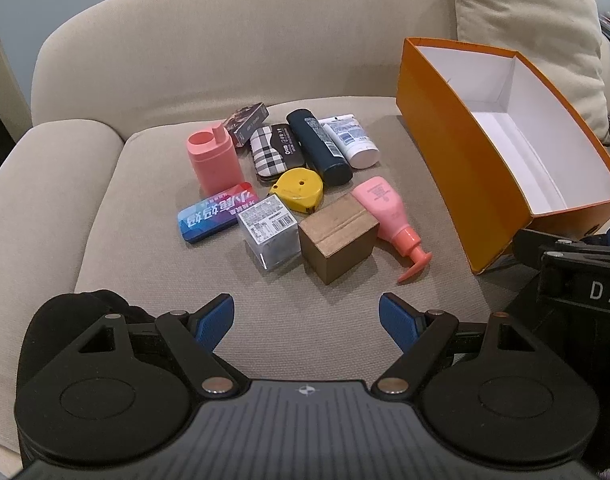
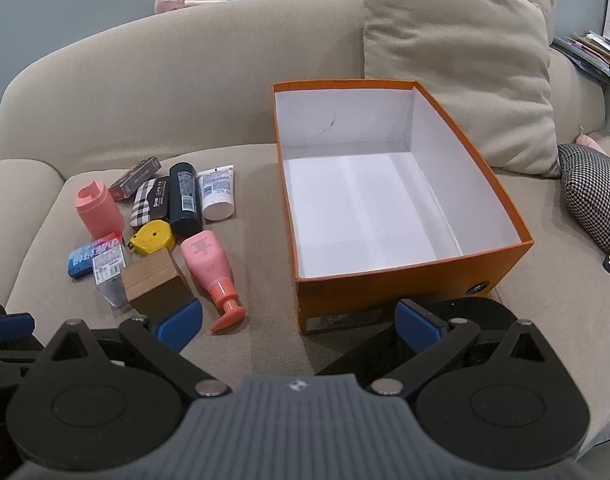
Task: Organize rigid objects
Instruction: 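Move both tools toward the cluster of items beside the orange box, then grasp the pink pump bottle with the right tool while the left tool approaches the pink cup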
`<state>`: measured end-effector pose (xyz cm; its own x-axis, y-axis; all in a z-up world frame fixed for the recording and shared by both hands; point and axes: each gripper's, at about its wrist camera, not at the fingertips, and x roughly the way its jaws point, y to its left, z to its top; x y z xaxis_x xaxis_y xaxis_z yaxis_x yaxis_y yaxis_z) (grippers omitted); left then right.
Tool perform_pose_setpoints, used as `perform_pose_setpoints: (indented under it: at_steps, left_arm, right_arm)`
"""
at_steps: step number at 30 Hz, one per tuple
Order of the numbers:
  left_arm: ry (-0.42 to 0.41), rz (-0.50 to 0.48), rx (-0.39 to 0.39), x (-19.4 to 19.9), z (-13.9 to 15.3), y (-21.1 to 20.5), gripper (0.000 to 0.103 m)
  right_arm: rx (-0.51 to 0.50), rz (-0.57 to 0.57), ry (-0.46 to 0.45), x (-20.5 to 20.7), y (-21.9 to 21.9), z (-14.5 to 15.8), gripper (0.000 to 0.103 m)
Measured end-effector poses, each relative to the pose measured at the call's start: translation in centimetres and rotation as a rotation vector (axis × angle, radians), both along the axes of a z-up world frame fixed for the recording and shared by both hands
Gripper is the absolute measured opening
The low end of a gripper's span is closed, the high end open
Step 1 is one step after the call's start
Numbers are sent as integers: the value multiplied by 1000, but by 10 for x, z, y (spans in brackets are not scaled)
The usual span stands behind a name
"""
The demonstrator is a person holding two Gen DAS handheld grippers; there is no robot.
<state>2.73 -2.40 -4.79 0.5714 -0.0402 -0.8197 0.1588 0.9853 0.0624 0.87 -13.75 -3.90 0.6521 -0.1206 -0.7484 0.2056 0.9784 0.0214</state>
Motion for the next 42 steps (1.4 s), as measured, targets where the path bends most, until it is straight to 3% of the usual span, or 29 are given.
perform_pose_setpoints:
  at_steps: [3, 8, 10, 13, 16, 19, 42]
  left_arm:
    - [-3, -4, -6, 0, 0, 0, 91]
    - [10, -26, -67, 3, -1, 2, 73]
    - [28, -31, -84, 4, -3, 3, 64]
    - [55, -34, -111, 6, -6, 6, 51]
    - [77, -42, -153, 10, -10, 10, 34]
    - [85, -56, -182, 16, -13, 13, 28]
    - [188, 4, -219, 81, -57, 30, 27]
  right_arm:
    - [-8, 1, 0, 1, 1, 0, 102]
    - [-5, 15, -12, 0, 5, 0, 97]
    - [20, 39, 8, 2, 7, -2, 75]
    - [44, 78, 42, 5, 13, -8, 58]
    - [60, 130, 58, 10, 21, -14, 46]
    - [82, 170, 70, 19, 26, -21, 38]
    - [105, 154, 259, 109, 38, -112, 37]
